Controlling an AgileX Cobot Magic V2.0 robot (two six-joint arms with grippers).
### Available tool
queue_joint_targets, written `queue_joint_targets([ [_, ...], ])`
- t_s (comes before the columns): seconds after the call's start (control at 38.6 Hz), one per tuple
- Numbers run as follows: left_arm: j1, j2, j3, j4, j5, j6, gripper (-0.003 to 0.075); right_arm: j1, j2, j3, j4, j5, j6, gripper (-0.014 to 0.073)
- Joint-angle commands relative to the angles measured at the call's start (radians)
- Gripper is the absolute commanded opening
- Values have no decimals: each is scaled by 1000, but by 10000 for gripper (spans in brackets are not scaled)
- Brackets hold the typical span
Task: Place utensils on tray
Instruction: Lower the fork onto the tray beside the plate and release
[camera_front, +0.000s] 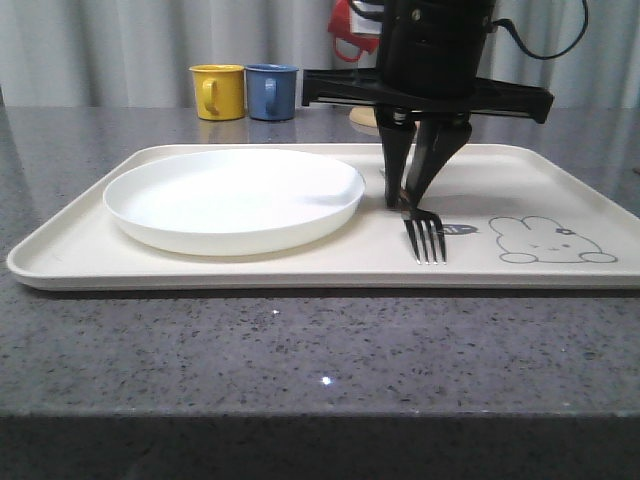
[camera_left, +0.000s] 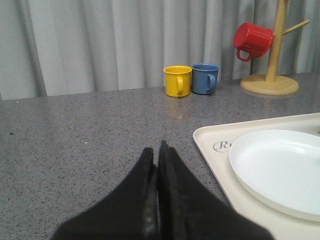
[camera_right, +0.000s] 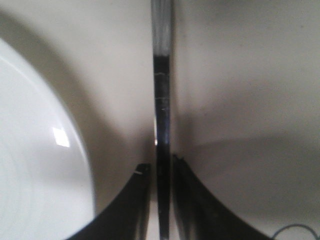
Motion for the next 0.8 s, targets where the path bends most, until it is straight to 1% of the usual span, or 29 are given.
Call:
queue_joint_targets([
  [0.0, 3, 7, -28, -10, -87, -9, -18, -1, -51, -38, -1, 3, 1, 296],
  [0.08, 3, 7, -28, -10, -87, -9, -18, -3, -57, -65, -16, 42, 1, 341],
  [0.16, 3, 7, -28, -10, -87, -9, -18, -14, -60, -113, -32, 109, -5, 340],
  [0.26, 3, 7, -28, -10, -87, -9, -18, -41, -60, -186, -41, 247, -97, 340],
  [0.31, 3, 7, -28, -10, -87, -9, -18, -60, -60, -217, -41, 288, -154, 340],
  [0.42, 3, 7, -28, -10, -87, -9, -18, -100, -93, -223, -25, 286, -232, 339],
  [0.54, 3, 7, -28, -10, -87, -9, -18, -188, -148, -214, -24, 287, -332, 338],
  [0.7, 3, 7, -28, -10, -87, -9, -18, -298, -240, -138, -24, 286, -421, 338],
  [0.78, 3, 7, -28, -10, -87, -9, -18, -366, -283, -74, -24, 286, -469, 338],
])
